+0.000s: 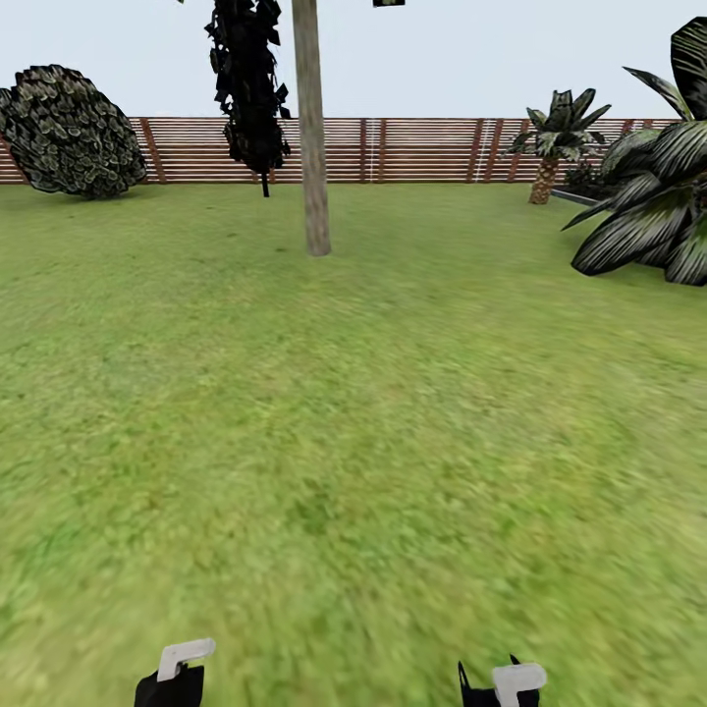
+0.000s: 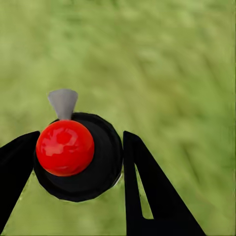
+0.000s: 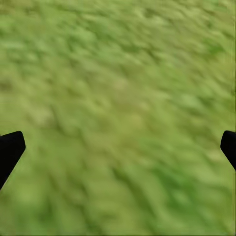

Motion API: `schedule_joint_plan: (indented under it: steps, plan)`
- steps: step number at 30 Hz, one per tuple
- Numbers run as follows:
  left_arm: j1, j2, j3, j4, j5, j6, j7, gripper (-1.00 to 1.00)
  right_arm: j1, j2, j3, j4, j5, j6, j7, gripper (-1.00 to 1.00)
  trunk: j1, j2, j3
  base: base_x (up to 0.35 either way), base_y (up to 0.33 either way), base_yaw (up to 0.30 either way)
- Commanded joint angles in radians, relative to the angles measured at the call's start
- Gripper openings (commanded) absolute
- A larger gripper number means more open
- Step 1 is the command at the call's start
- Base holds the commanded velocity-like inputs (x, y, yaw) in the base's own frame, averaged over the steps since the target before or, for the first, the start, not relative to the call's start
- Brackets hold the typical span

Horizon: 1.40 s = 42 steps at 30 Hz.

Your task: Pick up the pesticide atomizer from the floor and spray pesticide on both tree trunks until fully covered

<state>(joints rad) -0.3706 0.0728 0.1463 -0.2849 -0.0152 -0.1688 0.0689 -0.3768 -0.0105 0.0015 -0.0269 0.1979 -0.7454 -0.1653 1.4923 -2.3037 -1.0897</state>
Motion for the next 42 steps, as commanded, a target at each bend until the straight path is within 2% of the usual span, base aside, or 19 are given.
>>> schedule_joint_plan:
  steps: [1, 42]
  plan:
    - [-0.001, 0.000, 0.001, 0.001, -0.002, -0.004, 0.002, -1.00, -0.001, 0.000, 0.000, 0.001, 0.011, -0.001, -0.010, 1.00, 0.000, 0.000, -0.001, 0.292, 0.177, 0.000]
    - [0.000, -0.001, 0.001, 0.001, -0.002, -0.005, 0.002, -1.00, -0.001, 0.000, 0.000, 0.001, 0.011, -0.002, -0.010, 1.00, 0.000, 0.000, -0.001, 0.292, 0.170, 0.000]
